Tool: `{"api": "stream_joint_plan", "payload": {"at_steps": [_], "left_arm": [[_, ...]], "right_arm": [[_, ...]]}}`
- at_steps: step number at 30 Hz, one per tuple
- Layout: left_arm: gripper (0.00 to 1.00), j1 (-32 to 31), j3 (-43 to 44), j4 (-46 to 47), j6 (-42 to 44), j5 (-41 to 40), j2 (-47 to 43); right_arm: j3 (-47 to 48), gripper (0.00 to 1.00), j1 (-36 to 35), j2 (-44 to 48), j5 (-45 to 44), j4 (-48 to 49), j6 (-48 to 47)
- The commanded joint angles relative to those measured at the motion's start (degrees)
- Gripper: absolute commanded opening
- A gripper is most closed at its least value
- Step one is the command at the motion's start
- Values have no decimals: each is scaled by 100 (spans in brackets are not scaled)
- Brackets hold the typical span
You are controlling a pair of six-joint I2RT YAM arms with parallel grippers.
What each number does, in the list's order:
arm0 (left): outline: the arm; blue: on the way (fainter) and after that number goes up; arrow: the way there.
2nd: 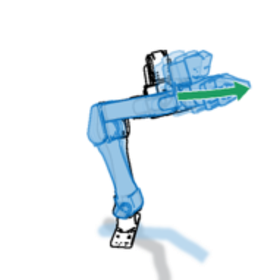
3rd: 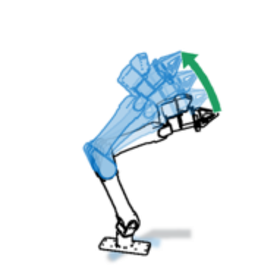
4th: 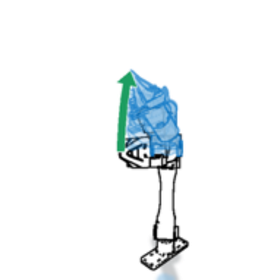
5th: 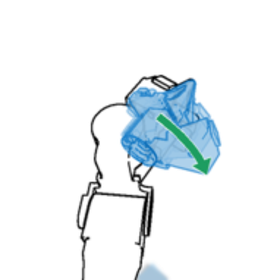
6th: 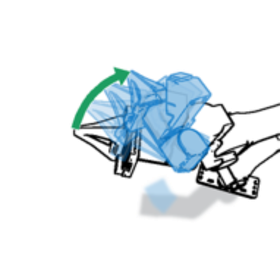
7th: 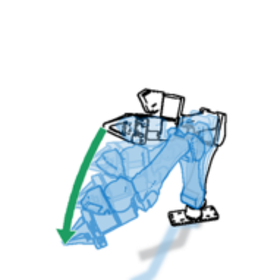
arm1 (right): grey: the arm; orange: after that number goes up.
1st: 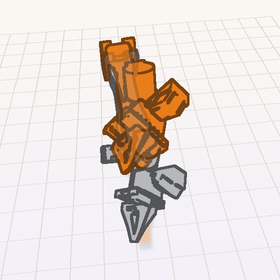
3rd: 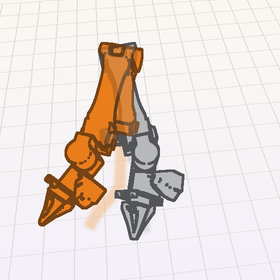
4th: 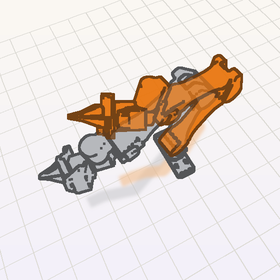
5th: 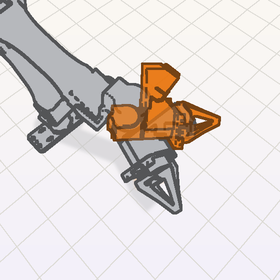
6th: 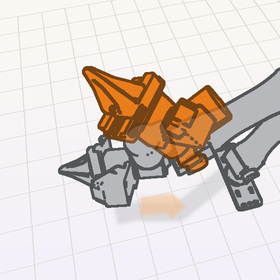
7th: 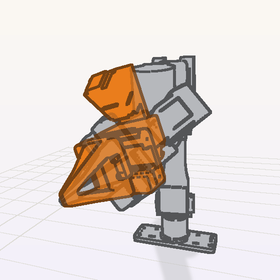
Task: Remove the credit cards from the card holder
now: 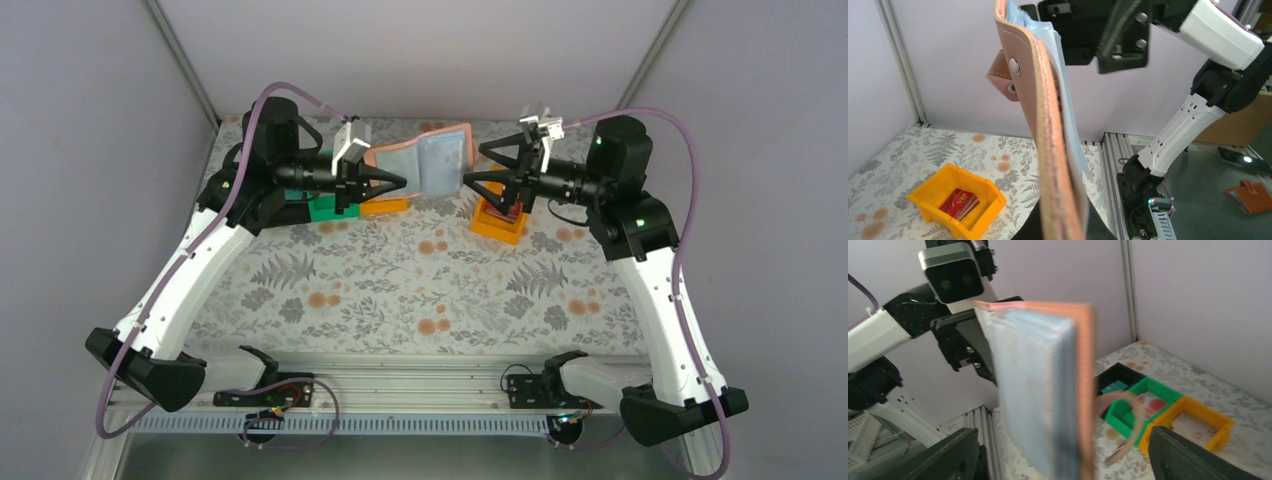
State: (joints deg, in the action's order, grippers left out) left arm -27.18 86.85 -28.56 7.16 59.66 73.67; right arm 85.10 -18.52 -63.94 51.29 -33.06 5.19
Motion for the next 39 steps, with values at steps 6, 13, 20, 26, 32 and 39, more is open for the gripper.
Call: {"api": "stream_joint_plan", "payload": {"at_steps": [6,13,20,26,32,39], "left_arm": [[2,-24,144,-343,687,453,-174],[2,-25,77,-200,489,376,-169],[2,-24,59,-63,190,49,-130],[2,-22,17,-4,62,-147,-130],[2,-26,-27,-4,69,-184,-129],[2,-31,13,26,44,-174,-84]], "right_arm": [[489,67,338,-245,500,-418,-493],[256,84,337,-329,1303,-571,-562],[152,90,341,-186,1245,-986,-849],[-105,90,299,-103,1327,-451,-285],[-374,82,-65,316,497,610,390],[-310,62,-313,35,453,637,445]]}}
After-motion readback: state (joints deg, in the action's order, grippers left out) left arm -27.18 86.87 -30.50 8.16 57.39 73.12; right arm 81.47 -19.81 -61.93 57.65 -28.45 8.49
